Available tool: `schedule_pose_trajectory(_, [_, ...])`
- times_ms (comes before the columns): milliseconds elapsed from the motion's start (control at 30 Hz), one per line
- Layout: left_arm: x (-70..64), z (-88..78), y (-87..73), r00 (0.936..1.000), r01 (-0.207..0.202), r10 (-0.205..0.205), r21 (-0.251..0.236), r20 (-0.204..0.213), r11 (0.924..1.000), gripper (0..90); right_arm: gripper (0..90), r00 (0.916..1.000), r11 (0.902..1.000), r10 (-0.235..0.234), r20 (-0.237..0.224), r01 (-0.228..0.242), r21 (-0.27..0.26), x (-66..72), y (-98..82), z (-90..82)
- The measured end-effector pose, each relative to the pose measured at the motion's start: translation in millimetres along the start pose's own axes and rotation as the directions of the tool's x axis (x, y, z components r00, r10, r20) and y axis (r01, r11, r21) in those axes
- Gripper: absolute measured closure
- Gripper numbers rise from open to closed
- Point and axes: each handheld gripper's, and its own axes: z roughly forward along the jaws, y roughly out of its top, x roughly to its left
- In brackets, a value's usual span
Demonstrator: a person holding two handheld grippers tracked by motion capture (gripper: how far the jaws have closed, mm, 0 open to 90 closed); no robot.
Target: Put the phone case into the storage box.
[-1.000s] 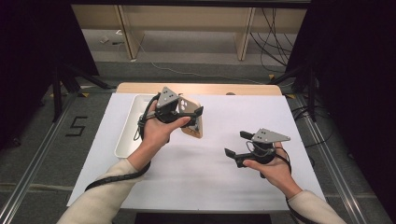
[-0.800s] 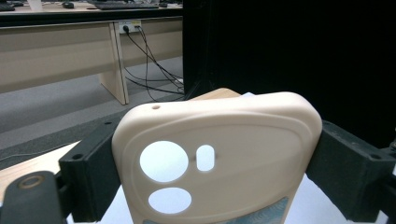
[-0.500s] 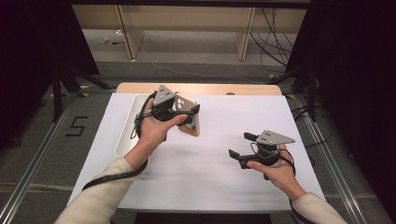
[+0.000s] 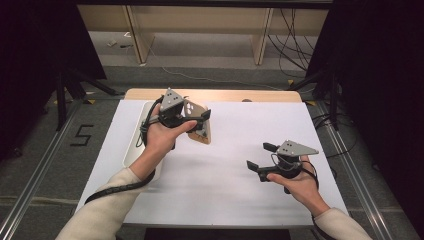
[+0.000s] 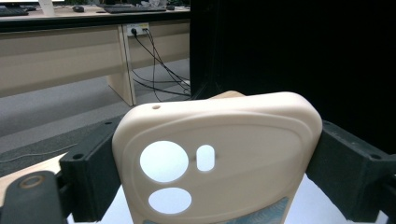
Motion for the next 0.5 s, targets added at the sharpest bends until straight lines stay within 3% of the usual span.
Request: schedule_pose_trajectory(500, [5.7, -5.7, 4.2, 0.9999, -0.003, 0.003, -0.009, -0.016, 1.0000, 11.4, 9.9, 1.0000, 0.9999, 0.001, 0.001, -0.001, -0.012, -0.2, -0.5, -5.2])
